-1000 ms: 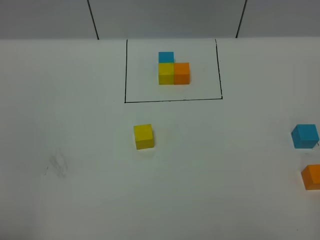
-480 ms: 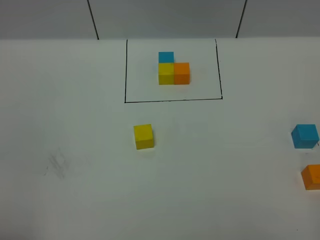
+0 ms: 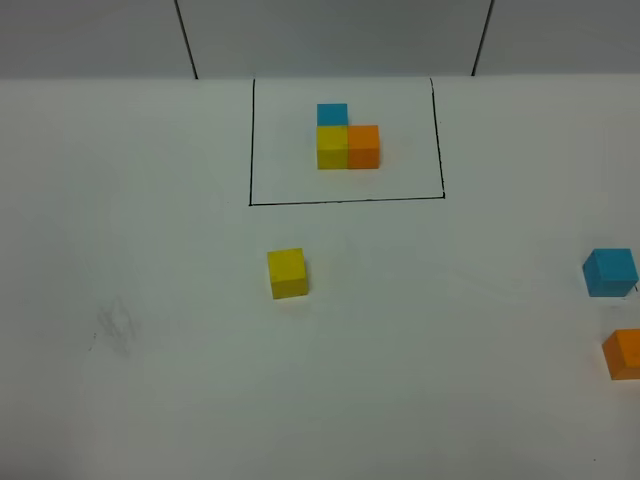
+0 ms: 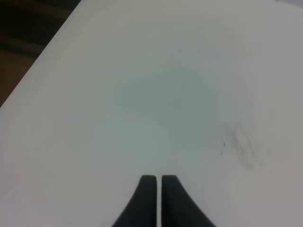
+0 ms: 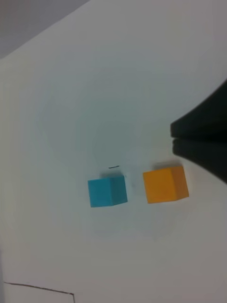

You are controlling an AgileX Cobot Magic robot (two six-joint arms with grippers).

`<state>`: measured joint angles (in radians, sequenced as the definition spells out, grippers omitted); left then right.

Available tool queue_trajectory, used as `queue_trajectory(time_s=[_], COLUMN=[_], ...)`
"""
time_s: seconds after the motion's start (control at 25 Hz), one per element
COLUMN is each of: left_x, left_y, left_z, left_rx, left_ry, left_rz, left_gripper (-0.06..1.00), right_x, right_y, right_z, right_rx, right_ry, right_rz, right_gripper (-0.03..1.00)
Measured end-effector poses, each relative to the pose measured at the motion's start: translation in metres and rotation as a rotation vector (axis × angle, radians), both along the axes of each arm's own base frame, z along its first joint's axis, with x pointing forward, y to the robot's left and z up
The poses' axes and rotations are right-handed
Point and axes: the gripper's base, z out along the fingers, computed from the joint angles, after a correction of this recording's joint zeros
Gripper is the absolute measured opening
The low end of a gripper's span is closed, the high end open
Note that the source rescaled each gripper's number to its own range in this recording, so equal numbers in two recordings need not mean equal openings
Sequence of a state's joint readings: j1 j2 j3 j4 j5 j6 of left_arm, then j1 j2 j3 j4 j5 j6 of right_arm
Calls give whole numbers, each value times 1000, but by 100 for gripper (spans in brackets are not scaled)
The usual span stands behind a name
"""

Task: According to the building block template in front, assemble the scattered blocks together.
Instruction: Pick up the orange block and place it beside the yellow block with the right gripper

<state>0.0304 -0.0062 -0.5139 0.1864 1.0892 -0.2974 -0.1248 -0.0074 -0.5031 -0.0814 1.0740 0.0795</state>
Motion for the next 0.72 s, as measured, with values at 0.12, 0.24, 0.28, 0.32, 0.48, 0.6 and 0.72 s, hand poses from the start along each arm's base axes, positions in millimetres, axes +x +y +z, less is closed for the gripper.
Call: queue_trajectory(time_s=[0.12,0.24,0.28,0.32,0.48,0.6,0.72], left_x=[0,0,0,0,0,0,0], left_y=[0,0,0,0,0,0,0], left_z=[0,0,0,0,0,0,0], left_rx=[0,0,0,0,0,0,0], left_ry=[0,0,0,0,0,0,0], left_rz=[0,0,0,0,0,0,0], left_gripper=[1,1,1,1,1,1,1], right_x=[0,0,0,0,0,0,0], right_y=[0,0,0,0,0,0,1], right_z=[0,0,0,0,0,0,0], right_rx=[0,0,0,0,-2,-3,-11], right_ry=[0,0,0,0,0,1,3], right_rz=[0,0,0,0,1,3,13], right_gripper=[0,0,0,0,2,15,40])
